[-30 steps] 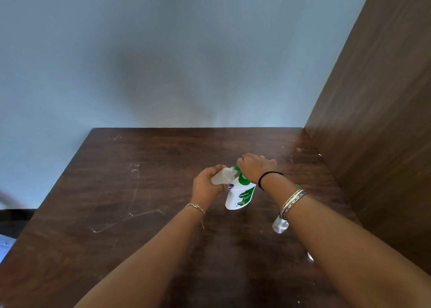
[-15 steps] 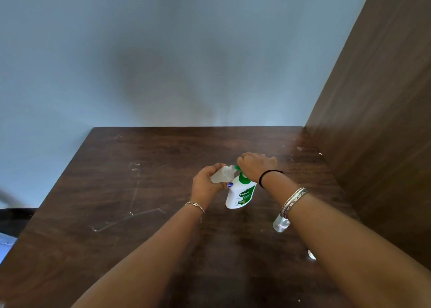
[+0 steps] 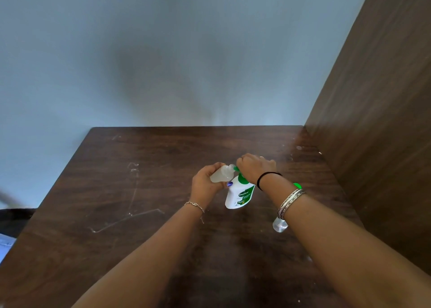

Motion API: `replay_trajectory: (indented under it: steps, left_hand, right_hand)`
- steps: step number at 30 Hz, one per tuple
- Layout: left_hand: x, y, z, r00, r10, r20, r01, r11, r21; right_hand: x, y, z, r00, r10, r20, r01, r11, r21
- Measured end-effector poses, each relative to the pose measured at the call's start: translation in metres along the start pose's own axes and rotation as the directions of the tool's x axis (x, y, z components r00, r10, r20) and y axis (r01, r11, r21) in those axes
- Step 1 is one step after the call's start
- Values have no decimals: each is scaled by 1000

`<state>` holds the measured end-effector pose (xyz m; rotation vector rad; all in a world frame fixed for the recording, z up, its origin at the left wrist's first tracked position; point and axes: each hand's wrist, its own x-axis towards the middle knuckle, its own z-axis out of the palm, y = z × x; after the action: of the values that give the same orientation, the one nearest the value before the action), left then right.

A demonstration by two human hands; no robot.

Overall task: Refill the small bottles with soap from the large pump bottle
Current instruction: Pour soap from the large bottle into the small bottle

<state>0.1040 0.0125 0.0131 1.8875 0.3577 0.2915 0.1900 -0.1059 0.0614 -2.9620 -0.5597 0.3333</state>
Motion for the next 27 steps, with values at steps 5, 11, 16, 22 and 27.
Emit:
replay_trajectory:
  steps: [5, 11, 16, 22, 27]
  left_hand:
    - [-2, 2, 0, 1000, -20, 20, 20, 1000, -11]
    - [-6, 5, -1, 998, -40, 38, 43, 997, -63]
    - [-7, 5, -1, 999, -39, 31, 42, 995, -91]
    - [-7, 4, -9, 997, -77, 3, 76, 975, -207]
    - [-1, 8, -13, 990, -124, -74, 89, 926, -367]
  right_hand:
    - [-3, -3, -2, 1000, 10, 10, -10, 1000, -5]
    - [-4, -1, -10, 994, 8, 110, -21, 992, 121]
    - [-1, 33, -22, 999, -5, 46, -15, 903, 430]
    - [-52, 132, -35, 943, 155, -295, 28, 844, 535]
    - [-110, 194, 22, 903, 374, -209, -215, 818, 533]
